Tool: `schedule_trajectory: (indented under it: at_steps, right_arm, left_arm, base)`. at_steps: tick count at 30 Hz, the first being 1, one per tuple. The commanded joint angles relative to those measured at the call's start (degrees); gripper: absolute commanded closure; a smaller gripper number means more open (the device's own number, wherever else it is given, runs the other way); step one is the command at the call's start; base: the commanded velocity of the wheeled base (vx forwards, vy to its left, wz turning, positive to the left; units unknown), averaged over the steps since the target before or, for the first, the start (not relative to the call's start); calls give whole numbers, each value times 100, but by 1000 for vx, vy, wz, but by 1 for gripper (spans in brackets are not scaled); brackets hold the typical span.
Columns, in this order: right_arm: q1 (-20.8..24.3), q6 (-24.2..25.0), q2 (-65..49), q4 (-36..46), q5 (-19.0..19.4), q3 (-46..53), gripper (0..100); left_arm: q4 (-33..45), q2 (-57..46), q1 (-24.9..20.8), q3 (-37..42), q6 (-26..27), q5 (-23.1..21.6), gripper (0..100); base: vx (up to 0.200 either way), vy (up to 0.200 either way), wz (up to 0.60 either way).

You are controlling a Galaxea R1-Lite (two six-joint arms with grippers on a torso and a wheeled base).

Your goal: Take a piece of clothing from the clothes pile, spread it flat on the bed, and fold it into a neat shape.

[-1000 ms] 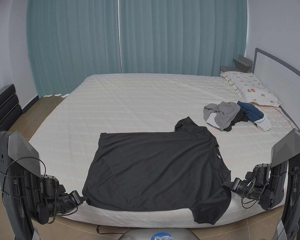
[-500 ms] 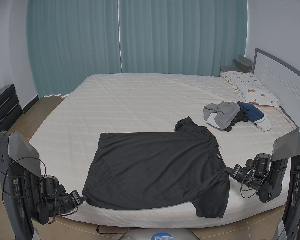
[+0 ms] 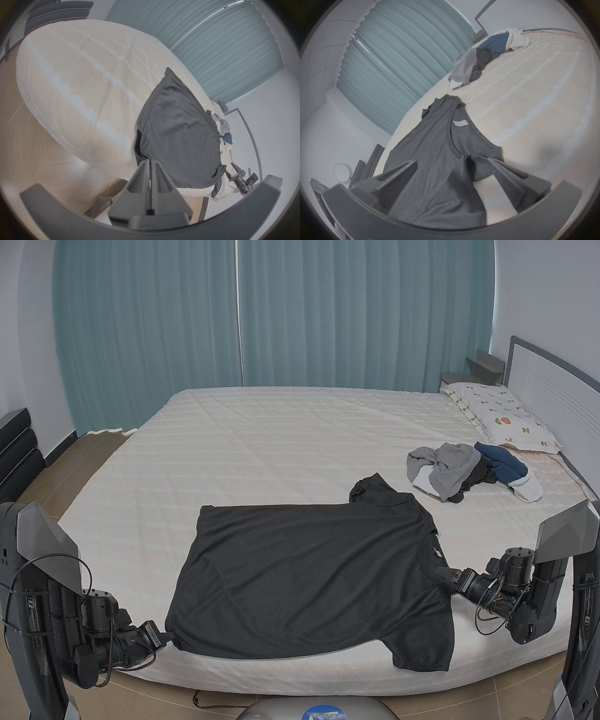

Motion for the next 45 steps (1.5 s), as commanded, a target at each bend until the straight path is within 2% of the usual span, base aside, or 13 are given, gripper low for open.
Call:
schedule_trajectory:
  at_steps: [1, 2, 3, 4, 5, 8, 17, 29, 30, 35, 45]
  right_arm:
    - [-215, -171, -51, -8, 164, 427, 0]
    - [-215, -171, -51, -8, 164, 427, 0]
    - [-303, -338, -183, -79, 419, 752, 0]
    - [-303, -338, -183, -79, 419, 752, 0]
    - [-374, -470, -297, -96, 674, 1060, 0]
    - [-391, -628, -420, -105, 947, 1429, 0]
    - [-233, -813, -227, -105, 1149, 1710, 0]
    - [48, -751, 54, -105, 1096, 1411, 0]
    - [40, -760, 63, -105, 1078, 1403, 100]
    - [-57, -822, 19, -105, 1061, 1482, 100]
    - [-655, -1076, -341, -105, 1061, 2123, 100]
  left_arm:
    - [-1, 9, 5, -1, -2, 1, 100]
    - [-1, 9, 5, -1, -2, 1, 100]
    - [-1, 9, 5, -1, 7, 1, 100]
    - [-1, 9, 5, -1, 7, 1, 100]
    - [-1, 9, 5, -1, 7, 1, 100]
    - [-1, 9, 5, -1, 7, 1, 100]
    - [-1, 9, 5, -1, 15, 1, 100]
    - [-1, 9, 5, -1, 7, 1, 100]
    - [-1, 9, 5, -1, 7, 1, 100]
    - [-1, 9, 5, -9, 7, 1, 100]
    - [-1, 9, 5, 8, -2, -8, 100]
  base:
    - [0, 0, 0]
    - [0, 0, 0]
    - [0, 0, 0]
    - [0, 0, 0]
    - [0, 0, 0]
    - [0, 0, 0]
    - [0, 0, 0]
    - [0, 0, 0]
    - [0, 0, 0]
    - [0, 0, 0]
    - [0, 0, 0]
